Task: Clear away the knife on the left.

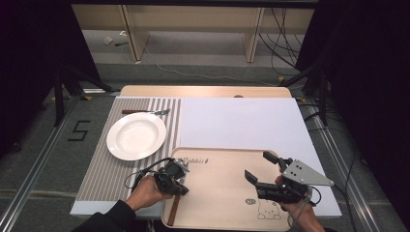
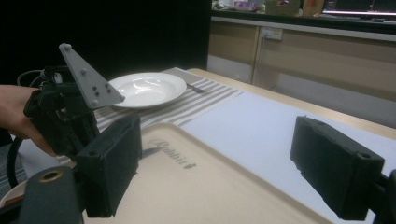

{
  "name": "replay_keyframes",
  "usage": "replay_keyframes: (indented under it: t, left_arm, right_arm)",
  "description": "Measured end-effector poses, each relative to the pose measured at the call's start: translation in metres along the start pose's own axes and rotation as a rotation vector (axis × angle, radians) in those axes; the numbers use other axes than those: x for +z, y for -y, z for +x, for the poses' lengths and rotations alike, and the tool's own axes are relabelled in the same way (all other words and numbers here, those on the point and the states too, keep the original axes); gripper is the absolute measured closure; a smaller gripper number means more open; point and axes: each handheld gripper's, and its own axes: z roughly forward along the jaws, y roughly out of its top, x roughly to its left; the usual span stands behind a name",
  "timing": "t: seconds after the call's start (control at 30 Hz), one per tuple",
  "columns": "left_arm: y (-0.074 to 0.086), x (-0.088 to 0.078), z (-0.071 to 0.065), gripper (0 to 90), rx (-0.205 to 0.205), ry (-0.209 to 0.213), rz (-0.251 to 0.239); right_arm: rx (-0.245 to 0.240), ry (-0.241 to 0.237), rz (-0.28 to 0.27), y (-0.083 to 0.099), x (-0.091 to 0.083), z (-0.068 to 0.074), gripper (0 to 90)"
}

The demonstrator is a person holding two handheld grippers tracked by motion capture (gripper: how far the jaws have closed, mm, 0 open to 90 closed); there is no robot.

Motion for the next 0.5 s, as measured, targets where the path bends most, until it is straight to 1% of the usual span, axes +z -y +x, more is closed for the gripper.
replay_keyframes:
  t: [0.13, 0.2, 0.37, 0.4, 0.43, 0.5]
  left_arm:
    - [0.002, -0.0021, 0.0034, 89.7, -0.008, -0.004, 0.007]
    - [0.0029, -0.0032, 0.0051, 89.7, -0.012, 0.001, 0.012]
    - [0.0037, -0.0037, 0.006, 89.7, -0.018, 0.003, 0.015]
    - [0.003, -0.0039, 0.0085, 89.7, 0.015, 0.005, 0.019]
    - [0.0038, -0.0042, 0.0062, 89.7, -0.018, 0.005, 0.021]
    - [0.0041, -0.0048, 0.0068, 89.7, -0.014, 0.002, 0.027]
  right_arm:
    - [-0.001, 0.0, 0.0, -0.0001, -0.0001, 0.0001, 17.7]
    - [0.0, 0.0, 0.0, -0.0001, -0.0001, 0.0, 17.7]
    - [0.0, 0.0, 0.0, -0.0001, -0.0001, 0.0, 17.8]
    - [0.001, 0.0, -0.001, 0.0, -0.0001, 0.0, 17.7]
    - [0.0, 0.0, 0.0, -0.0001, -0.0002, 0.0, 17.7]
    - [0.0, 0.0, 0.0, -0.0001, -0.0002, 0.0, 17.7]
